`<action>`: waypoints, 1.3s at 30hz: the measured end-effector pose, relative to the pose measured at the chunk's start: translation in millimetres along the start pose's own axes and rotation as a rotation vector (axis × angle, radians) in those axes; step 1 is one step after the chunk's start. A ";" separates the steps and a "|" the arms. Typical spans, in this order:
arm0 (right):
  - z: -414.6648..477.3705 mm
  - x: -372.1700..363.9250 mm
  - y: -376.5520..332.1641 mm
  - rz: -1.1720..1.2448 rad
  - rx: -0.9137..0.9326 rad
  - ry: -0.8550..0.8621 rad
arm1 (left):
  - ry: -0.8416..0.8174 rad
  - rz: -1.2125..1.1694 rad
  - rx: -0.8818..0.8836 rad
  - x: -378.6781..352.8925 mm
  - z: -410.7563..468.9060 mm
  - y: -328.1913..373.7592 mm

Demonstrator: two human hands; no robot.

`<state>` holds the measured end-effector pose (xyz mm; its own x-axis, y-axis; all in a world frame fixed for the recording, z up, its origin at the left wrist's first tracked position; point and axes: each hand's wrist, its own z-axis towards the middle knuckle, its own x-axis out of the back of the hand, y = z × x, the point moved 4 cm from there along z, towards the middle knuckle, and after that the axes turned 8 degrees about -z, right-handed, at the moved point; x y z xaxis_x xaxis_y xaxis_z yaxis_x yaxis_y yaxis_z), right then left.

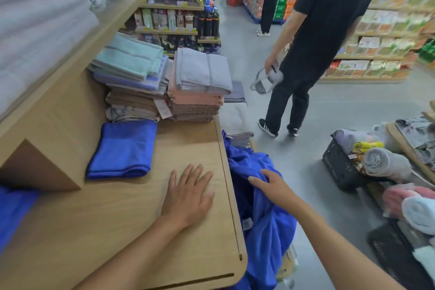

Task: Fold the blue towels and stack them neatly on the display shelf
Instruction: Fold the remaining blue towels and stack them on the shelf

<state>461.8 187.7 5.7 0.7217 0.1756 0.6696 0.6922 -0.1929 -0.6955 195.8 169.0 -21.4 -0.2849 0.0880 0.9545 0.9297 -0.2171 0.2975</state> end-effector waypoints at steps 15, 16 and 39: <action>-109.9 60.3 -195.7 0.796 0.153 0.010 | -0.146 -1.251 -0.286 78.3 -77.5 85.9; -111.3 63.2 -213.6 0.766 0.187 0.055 | -0.138 -1.338 -0.283 88.1 -81.6 92.6; -176.4 -174.8 -190.6 -0.420 0.734 -0.351 | -0.236 -2.446 0.748 60.6 -193.2 -79.5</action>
<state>202.5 23.5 67.2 0.2875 0.3988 0.8708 0.6425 0.5940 -0.4842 59.6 3.8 16.6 -0.4378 -0.3856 -0.8122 -0.8257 0.5298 0.1935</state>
